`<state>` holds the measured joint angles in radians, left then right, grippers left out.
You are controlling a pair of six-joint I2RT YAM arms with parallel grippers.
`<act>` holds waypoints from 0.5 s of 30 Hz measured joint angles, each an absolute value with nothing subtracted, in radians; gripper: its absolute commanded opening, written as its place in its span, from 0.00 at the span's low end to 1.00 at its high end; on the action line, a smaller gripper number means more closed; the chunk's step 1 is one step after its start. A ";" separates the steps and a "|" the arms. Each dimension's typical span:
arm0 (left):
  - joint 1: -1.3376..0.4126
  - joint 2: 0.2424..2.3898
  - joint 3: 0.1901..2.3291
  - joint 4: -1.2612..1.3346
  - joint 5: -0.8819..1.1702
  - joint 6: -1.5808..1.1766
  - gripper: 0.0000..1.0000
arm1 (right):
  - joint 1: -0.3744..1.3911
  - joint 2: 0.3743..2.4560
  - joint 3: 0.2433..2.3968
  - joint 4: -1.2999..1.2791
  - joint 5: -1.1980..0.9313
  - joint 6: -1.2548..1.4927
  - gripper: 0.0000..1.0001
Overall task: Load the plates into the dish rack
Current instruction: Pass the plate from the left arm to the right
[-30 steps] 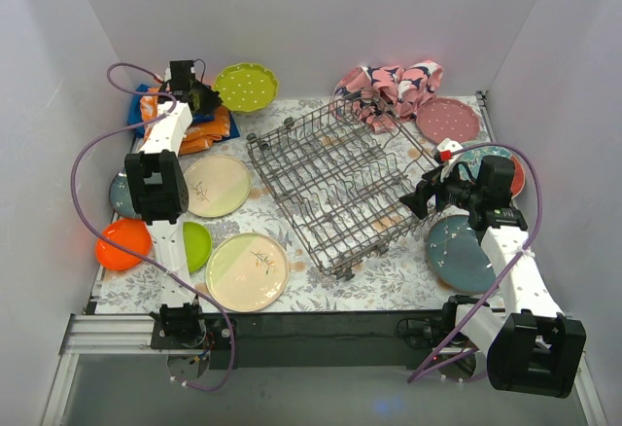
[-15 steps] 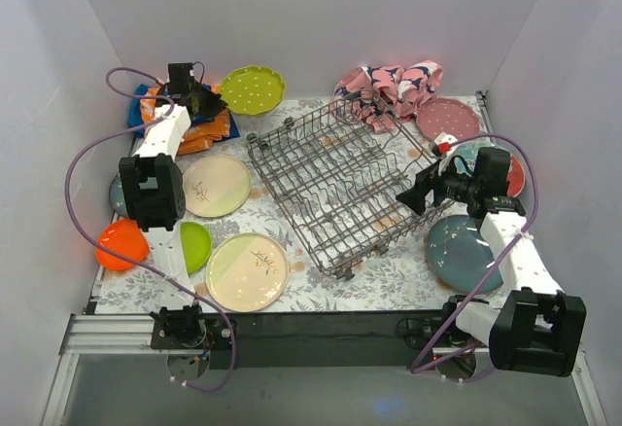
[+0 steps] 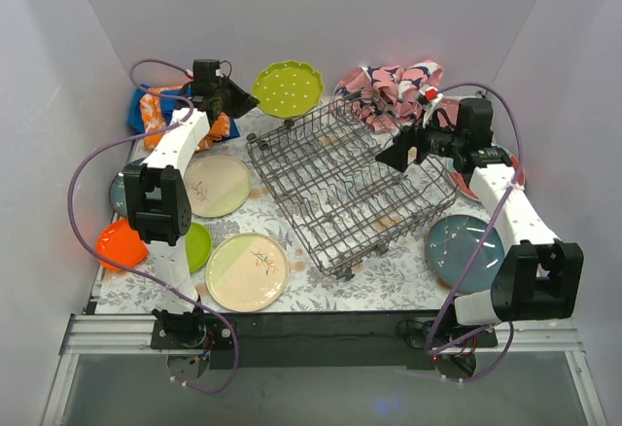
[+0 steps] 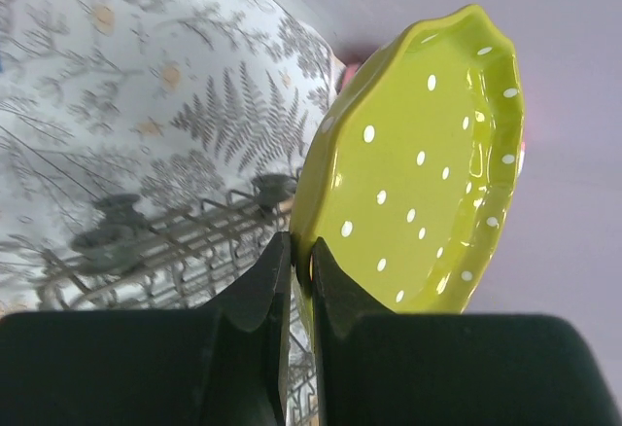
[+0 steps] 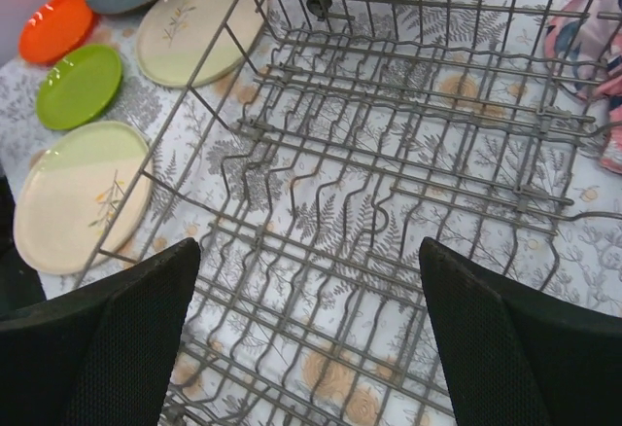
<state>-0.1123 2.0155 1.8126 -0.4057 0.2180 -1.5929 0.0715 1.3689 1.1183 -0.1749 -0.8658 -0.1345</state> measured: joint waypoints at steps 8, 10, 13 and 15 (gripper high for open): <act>-0.231 1.966 1.750 -0.372 0.227 -1.596 0.00 | 0.148 1.464 1.193 -0.084 -0.656 0.193 0.98; -0.262 1.956 1.728 -0.366 0.230 -1.597 0.00 | 0.162 1.476 1.193 -0.052 -0.601 0.280 0.98; -0.303 1.954 1.708 -0.361 0.235 -1.599 0.00 | 0.169 1.484 1.178 0.015 -0.546 0.398 0.98; -0.331 1.954 1.694 -0.356 0.239 -1.602 0.00 | 0.169 1.489 1.169 0.042 -0.517 0.464 0.98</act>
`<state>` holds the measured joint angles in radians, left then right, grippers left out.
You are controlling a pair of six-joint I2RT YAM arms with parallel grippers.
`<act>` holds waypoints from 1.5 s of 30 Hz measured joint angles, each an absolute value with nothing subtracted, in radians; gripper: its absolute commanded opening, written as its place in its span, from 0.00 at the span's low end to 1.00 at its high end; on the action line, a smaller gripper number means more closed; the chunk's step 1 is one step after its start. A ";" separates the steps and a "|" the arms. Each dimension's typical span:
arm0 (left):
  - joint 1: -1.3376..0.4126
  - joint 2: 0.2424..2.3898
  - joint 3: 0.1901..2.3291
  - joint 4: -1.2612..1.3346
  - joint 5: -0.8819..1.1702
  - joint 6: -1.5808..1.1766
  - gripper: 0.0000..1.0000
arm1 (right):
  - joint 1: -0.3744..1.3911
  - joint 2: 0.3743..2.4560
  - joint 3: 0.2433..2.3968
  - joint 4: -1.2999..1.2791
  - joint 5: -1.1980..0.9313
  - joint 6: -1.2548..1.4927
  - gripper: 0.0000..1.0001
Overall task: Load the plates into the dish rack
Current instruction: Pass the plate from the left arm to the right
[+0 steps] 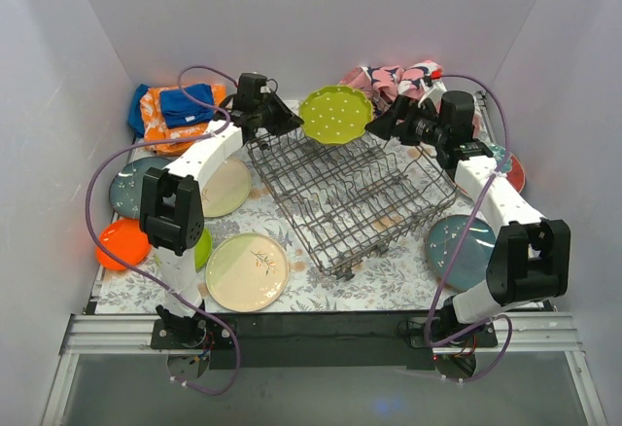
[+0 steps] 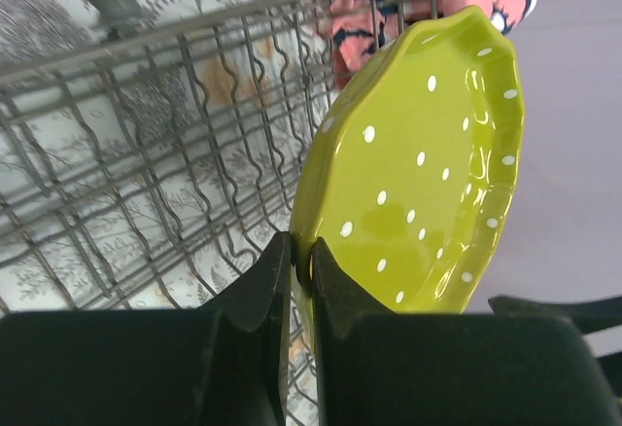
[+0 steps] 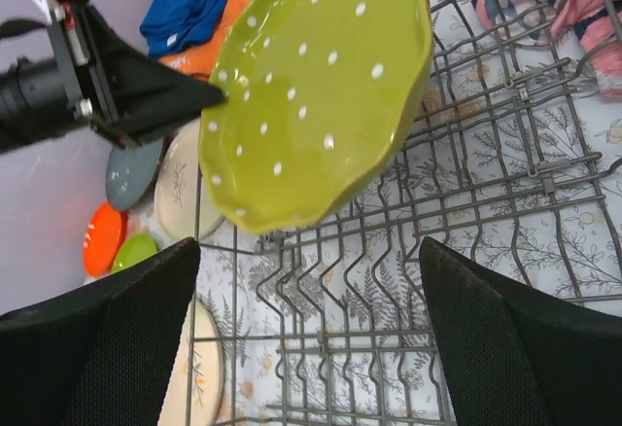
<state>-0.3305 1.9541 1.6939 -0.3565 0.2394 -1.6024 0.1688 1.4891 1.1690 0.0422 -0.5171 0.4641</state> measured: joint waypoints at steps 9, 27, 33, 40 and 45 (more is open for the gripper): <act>-0.390 1.950 1.644 -0.315 0.253 -1.617 0.00 | 0.168 1.579 1.127 0.100 -0.429 0.649 0.98; -0.428 1.845 1.460 -0.236 0.268 -1.650 0.00 | 0.168 1.691 1.113 0.198 -0.486 0.833 0.75; -0.441 1.795 1.425 -0.194 0.278 -1.657 0.00 | 0.164 1.692 1.113 0.239 -0.509 0.854 0.44; -0.445 1.786 1.362 -0.184 0.289 -1.656 0.00 | 0.146 1.660 1.060 0.299 -0.551 0.916 0.10; -0.449 1.785 1.353 -0.143 0.331 -1.651 0.25 | 0.126 1.624 1.016 0.347 -0.573 0.921 0.01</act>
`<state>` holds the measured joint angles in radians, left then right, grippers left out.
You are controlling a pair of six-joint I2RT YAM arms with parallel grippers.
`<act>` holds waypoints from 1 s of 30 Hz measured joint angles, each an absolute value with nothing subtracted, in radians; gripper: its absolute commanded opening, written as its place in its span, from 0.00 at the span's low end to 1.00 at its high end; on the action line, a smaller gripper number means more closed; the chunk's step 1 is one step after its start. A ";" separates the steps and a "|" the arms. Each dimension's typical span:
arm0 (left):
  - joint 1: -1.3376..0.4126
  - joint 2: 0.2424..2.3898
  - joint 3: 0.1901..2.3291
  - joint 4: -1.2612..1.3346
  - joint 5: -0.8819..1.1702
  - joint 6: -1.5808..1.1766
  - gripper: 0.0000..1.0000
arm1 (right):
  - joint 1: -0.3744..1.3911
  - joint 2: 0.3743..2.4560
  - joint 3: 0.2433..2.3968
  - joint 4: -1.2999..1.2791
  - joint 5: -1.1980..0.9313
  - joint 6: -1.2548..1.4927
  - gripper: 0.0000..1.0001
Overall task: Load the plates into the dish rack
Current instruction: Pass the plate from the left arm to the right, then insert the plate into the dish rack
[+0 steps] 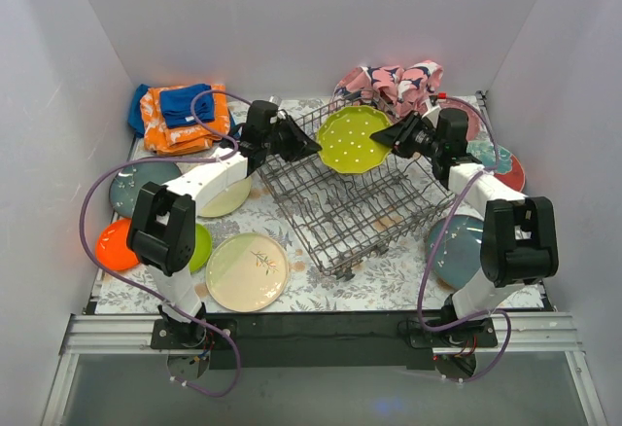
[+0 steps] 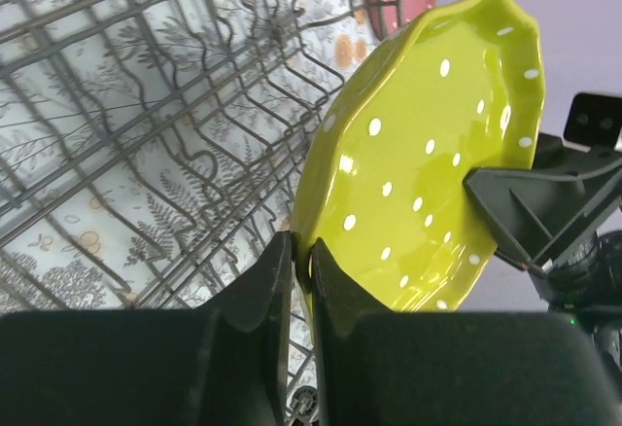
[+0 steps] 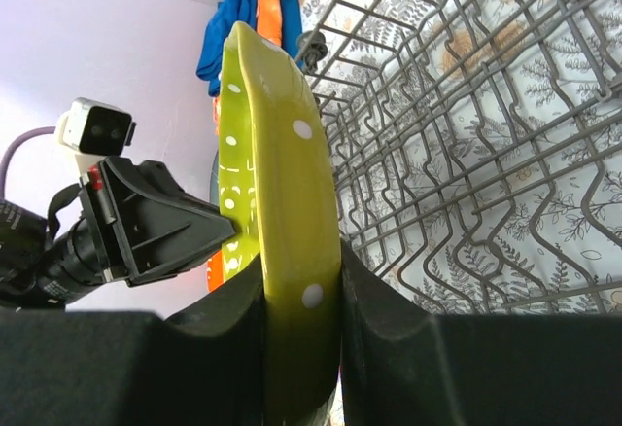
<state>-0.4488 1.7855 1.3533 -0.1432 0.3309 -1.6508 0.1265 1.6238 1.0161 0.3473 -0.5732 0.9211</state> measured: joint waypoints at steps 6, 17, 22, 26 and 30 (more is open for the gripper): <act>-0.447 1.755 1.315 -0.018 0.426 -1.646 0.61 | 0.074 1.594 0.996 0.363 -0.627 0.869 0.01; -0.447 1.468 1.301 -0.125 0.310 -1.370 0.82 | -0.113 1.511 0.977 0.377 -0.786 0.700 0.01; -0.442 1.250 1.178 -0.233 0.188 -1.190 0.89 | -0.143 1.458 0.976 0.379 -0.818 0.604 0.01; -0.440 1.081 1.065 -0.294 0.078 -1.063 0.91 | -0.142 1.448 0.972 0.369 -0.810 0.519 0.01; -0.440 0.962 0.961 -0.316 -0.025 -0.967 0.91 | -0.120 1.448 0.972 0.321 -0.751 0.397 0.01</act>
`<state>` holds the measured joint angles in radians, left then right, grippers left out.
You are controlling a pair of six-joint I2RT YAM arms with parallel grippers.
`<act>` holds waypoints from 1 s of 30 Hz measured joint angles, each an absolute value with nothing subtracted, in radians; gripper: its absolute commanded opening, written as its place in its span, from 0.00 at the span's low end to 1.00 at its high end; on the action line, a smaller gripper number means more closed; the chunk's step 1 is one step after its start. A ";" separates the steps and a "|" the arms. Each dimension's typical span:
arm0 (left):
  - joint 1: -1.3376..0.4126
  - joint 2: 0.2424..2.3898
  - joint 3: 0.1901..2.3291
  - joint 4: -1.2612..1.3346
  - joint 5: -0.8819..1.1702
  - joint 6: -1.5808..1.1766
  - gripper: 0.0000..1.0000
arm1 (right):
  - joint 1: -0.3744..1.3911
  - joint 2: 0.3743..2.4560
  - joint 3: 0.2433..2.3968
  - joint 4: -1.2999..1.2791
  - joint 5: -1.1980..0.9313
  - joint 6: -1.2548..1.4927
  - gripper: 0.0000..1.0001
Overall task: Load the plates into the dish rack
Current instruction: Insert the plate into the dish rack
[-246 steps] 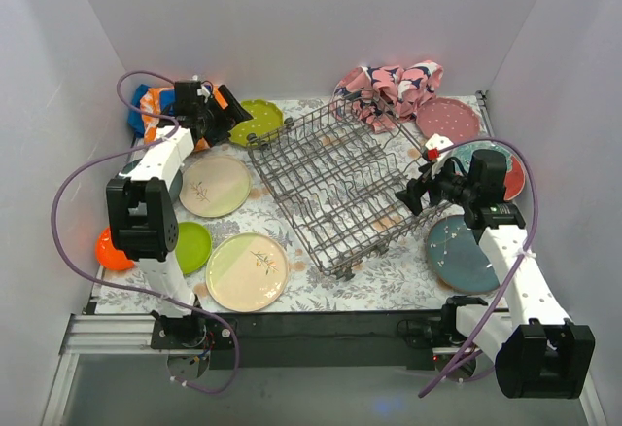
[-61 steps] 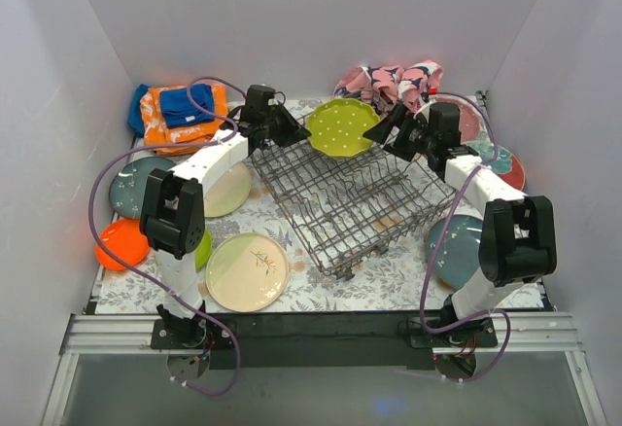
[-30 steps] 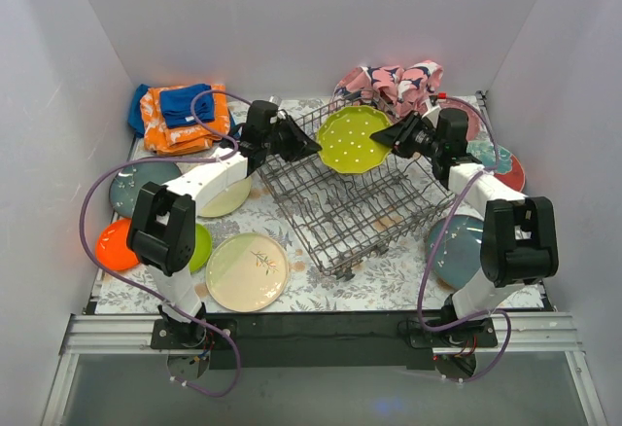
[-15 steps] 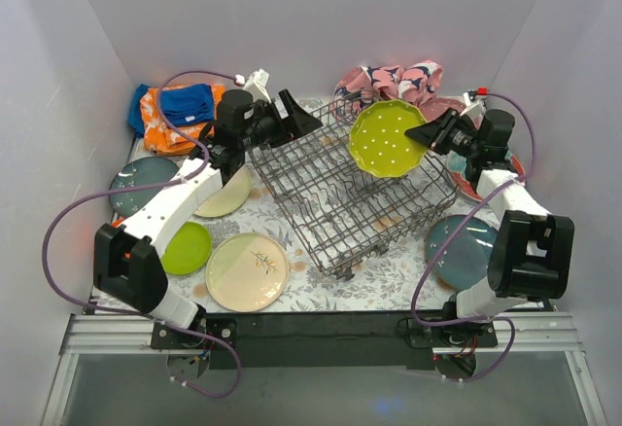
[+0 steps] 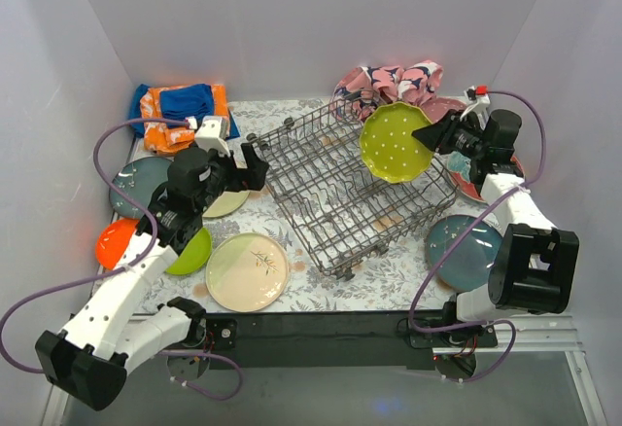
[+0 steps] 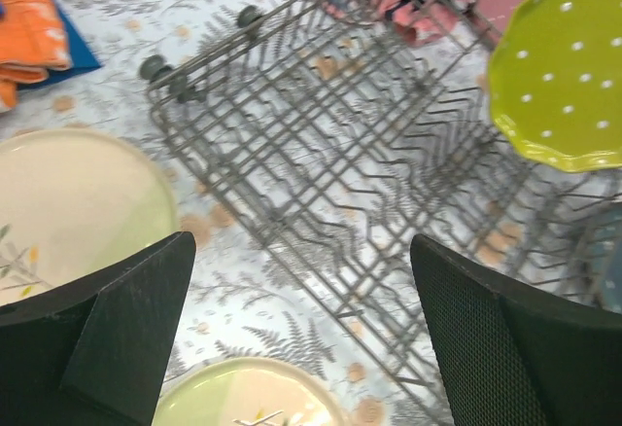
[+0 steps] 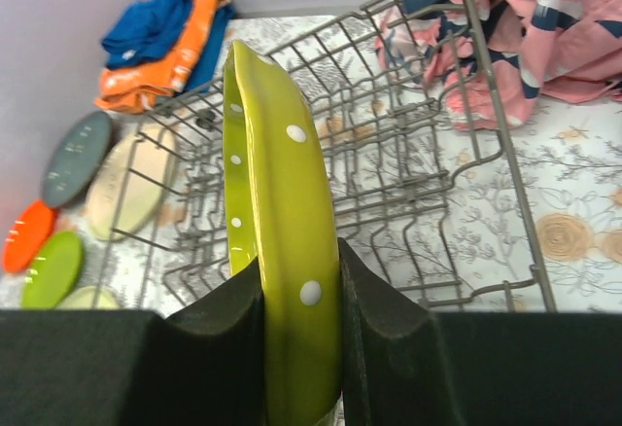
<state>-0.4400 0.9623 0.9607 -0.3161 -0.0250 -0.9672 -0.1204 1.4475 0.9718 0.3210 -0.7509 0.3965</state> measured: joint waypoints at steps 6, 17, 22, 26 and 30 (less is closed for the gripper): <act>-0.439 0.870 0.838 -0.310 -0.141 -0.888 0.94 | -0.085 1.446 0.979 0.233 -0.640 0.213 0.01; -0.438 0.777 0.657 -0.245 -0.207 -0.889 0.94 | -0.030 1.446 1.091 0.087 -0.435 -0.079 0.01; -0.437 0.777 0.641 -0.218 -0.222 -0.889 0.94 | 0.041 1.446 1.110 0.061 -0.340 -0.166 0.01; -0.437 0.777 0.628 -0.201 -0.229 -0.892 0.94 | 0.087 1.449 1.110 0.045 -0.281 -0.225 0.01; -0.436 0.777 0.621 -0.201 -0.232 -0.898 0.94 | 0.103 1.460 1.117 0.044 -0.248 -0.268 0.01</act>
<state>-0.4358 0.7773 0.6212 -0.2008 -0.2321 -0.8978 0.1032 1.4605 1.1172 0.0444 -0.2481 -0.2684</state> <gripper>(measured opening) 0.939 0.314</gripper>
